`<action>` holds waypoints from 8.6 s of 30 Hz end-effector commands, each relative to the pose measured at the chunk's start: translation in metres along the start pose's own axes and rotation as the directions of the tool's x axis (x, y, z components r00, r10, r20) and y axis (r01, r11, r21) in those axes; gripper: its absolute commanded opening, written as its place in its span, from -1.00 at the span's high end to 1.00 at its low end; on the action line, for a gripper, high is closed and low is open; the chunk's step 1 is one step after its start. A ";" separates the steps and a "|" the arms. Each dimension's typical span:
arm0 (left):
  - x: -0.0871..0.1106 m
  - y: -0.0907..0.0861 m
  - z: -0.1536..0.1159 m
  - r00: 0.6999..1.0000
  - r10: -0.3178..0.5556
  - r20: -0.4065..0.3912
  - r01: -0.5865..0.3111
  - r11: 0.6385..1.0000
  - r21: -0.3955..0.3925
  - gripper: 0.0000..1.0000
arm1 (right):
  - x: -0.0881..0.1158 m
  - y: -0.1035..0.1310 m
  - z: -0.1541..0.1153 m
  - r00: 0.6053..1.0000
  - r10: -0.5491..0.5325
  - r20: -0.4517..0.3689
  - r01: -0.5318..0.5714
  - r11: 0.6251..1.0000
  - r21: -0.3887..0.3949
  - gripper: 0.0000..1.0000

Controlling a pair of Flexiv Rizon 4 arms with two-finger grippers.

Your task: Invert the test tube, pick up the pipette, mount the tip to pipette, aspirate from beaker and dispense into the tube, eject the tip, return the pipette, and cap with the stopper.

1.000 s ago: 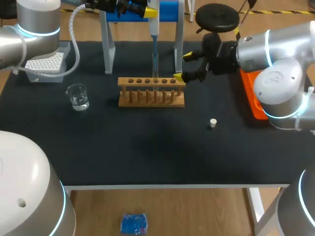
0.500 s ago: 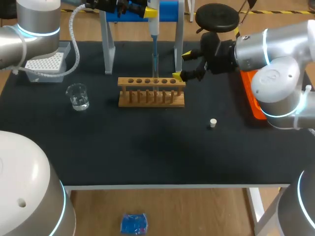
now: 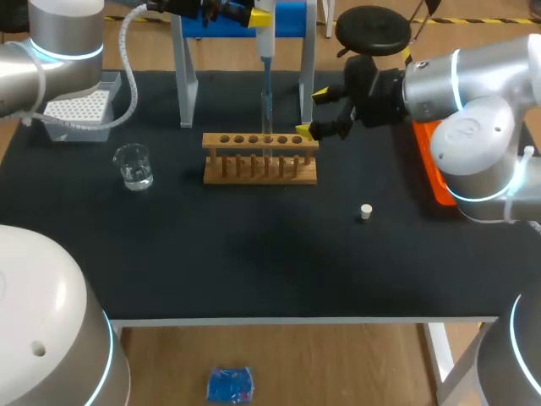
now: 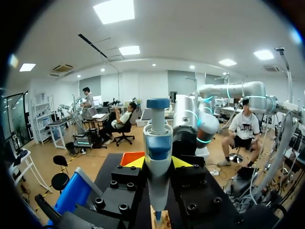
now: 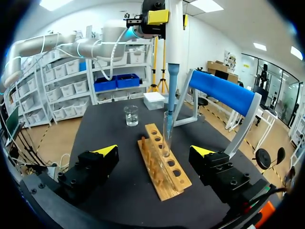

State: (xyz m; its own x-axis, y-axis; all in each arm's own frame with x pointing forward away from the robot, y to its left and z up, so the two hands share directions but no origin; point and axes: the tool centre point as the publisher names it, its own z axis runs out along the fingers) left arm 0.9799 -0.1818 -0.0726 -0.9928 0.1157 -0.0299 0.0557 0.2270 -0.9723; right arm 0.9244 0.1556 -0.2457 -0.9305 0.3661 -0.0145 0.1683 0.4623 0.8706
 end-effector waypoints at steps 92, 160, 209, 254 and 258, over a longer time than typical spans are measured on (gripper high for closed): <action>0.073 -0.037 -0.060 0.992 0.044 0.115 -0.031 0.993 -0.115 1.00 | 0.000 0.000 -0.001 1.000 0.000 -0.002 0.000 1.000 0.000 -1.00; 0.165 0.039 0.028 0.945 -0.059 0.322 0.077 0.996 -0.043 1.00 | 0.000 0.000 -0.001 1.000 0.000 -0.002 0.000 1.000 0.000 -1.00; 0.165 0.039 0.028 0.945 -0.059 0.322 0.077 0.996 -0.043 1.00 | 0.094 -0.017 -0.118 0.944 -0.137 -0.300 0.025 0.936 -0.350 -1.00; 0.165 0.039 0.028 0.945 -0.059 0.322 0.077 0.996 -0.043 1.00 | 0.132 0.081 -0.019 0.890 -0.195 -0.411 -0.025 0.881 -0.472 -1.00; 0.165 0.039 0.028 0.945 -0.059 0.322 0.077 0.996 -0.043 1.00 | 0.133 0.083 -0.016 0.889 -0.188 -0.417 -0.038 0.878 -0.477 -1.00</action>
State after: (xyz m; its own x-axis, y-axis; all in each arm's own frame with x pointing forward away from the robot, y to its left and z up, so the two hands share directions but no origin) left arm 0.8158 -0.1816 -0.1217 -0.9756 -0.2152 -0.0443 -0.0179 0.2786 -0.9603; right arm 0.8082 0.2254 -0.1663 -0.9948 -0.0981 0.0289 0.0279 0.0113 0.9995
